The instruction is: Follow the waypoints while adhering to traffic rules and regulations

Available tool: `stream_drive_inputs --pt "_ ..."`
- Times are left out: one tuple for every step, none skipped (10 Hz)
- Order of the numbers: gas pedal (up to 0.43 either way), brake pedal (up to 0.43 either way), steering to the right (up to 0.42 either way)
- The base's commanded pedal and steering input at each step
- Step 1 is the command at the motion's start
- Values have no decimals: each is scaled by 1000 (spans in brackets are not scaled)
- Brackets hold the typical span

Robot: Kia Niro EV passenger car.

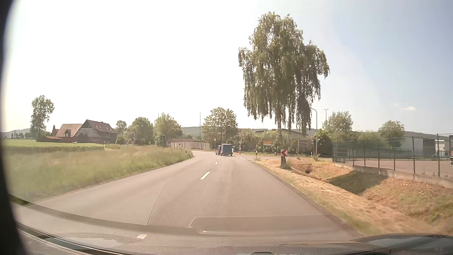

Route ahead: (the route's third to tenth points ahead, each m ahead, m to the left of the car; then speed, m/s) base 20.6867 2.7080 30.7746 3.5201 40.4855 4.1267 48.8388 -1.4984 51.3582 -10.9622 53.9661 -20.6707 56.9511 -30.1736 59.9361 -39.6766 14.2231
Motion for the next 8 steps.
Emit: stream_drive_inputs --pt "0 140 -11" --pt "0 183 -11" --pt "0 201 -11" --pt "0 213 -11" --pt "0 220 -11" --pt "0 220 -11" --pt "0 226 -11" --pt "0 232 -11"
